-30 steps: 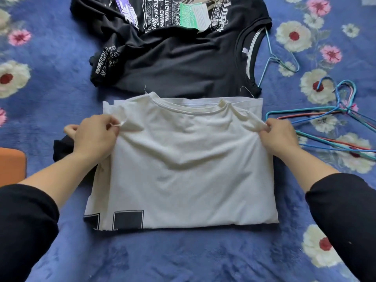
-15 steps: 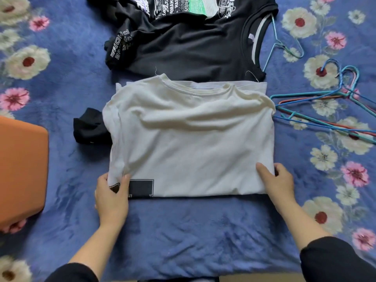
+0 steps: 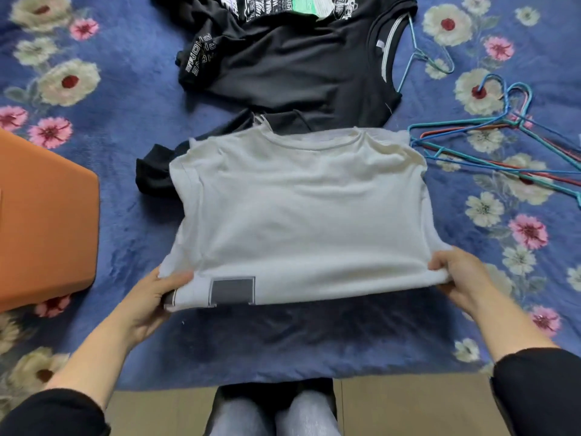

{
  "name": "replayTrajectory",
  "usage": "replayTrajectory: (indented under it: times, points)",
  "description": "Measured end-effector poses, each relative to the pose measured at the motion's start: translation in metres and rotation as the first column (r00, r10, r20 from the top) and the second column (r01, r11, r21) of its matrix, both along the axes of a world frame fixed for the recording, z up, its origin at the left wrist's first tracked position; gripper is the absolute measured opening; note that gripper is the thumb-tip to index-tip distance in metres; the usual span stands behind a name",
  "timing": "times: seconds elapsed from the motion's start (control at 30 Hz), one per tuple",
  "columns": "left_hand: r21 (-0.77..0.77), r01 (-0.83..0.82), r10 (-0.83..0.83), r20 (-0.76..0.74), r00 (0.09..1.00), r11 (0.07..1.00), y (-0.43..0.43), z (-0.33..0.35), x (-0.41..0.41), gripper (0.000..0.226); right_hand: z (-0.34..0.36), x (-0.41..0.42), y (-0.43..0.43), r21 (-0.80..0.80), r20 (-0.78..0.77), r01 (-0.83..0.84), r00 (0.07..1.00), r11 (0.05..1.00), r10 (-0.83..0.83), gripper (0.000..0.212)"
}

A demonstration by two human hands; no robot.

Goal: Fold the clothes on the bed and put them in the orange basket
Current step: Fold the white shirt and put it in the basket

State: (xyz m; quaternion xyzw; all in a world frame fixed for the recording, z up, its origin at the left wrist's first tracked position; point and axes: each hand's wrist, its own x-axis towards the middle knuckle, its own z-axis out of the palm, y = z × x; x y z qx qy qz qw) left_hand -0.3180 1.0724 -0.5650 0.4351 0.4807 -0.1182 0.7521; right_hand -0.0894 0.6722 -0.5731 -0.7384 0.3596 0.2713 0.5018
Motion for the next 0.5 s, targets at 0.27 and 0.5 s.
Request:
replayTrajectory:
  times: [0.27,0.5]
  points:
    - [-0.117,0.208,-0.237,-0.352,0.905,0.971,-0.027,-0.018,-0.050,0.025,0.002,-0.061,-0.021,-0.301,-0.217,-0.402,0.912,0.865,0.348,0.012]
    - [0.797,0.533,-0.233,-0.482,0.844,0.284,-0.057,-0.015,-0.014,0.061,-0.012,-0.059,-0.023,-0.117,-0.234,-0.207,0.956,0.971,0.175,0.027]
